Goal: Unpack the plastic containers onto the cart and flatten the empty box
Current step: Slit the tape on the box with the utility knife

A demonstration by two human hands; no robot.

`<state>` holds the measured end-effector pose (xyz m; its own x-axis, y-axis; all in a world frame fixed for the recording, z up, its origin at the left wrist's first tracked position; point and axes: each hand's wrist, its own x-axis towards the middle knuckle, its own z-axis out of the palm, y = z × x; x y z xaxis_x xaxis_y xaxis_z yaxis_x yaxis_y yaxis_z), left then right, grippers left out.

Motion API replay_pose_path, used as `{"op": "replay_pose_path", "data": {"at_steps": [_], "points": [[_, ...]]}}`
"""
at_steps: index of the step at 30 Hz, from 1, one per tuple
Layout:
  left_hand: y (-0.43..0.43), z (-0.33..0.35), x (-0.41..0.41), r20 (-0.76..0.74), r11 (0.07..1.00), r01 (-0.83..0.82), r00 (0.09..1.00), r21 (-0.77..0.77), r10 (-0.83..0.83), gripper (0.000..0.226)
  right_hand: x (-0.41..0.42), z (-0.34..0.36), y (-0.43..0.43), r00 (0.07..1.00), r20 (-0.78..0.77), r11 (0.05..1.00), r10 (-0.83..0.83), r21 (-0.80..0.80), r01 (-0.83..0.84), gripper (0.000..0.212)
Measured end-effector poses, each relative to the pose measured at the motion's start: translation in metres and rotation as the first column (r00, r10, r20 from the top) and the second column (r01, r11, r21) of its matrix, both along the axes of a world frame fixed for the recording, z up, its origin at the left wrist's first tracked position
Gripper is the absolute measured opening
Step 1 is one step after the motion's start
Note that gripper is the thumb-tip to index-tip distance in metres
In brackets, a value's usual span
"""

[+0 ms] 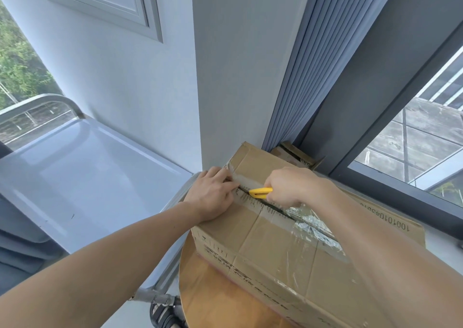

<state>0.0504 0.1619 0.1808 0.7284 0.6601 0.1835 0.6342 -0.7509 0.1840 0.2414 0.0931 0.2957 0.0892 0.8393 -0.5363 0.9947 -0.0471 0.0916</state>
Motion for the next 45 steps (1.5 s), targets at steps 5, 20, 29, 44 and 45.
{"op": "replay_pose_path", "data": {"at_steps": [5,20,29,44,45], "points": [[0.000,-0.002,-0.002,0.046,0.991,0.094,0.994,0.093,-0.098,0.040,0.008,0.003,-0.009,0.998,0.058,1.000,0.014,-0.011,-0.014,0.015],[-0.040,0.003,0.057,0.011,0.942,0.328,0.944,0.068,-0.329,0.034,0.044,0.013,-0.053,0.998,0.067,1.000,0.022,0.018,-0.023,0.013],[-0.044,0.002,0.064,-0.010,0.957,0.281,0.959,-0.064,-0.283,0.041,0.057,0.005,-0.074,0.994,0.111,1.000,0.015,0.004,-0.015,0.013],[-0.052,0.018,0.084,-0.055,0.897,0.421,0.901,-0.135,-0.431,0.043,0.065,0.015,-0.110,0.975,0.138,0.985,-0.174,0.018,0.174,0.016],[-0.056,0.018,0.090,-0.050,0.884,0.447,0.888,-0.138,-0.457,0.039,0.063,0.015,-0.111,0.974,0.140,0.984,-0.181,0.020,0.180,0.015]]}}
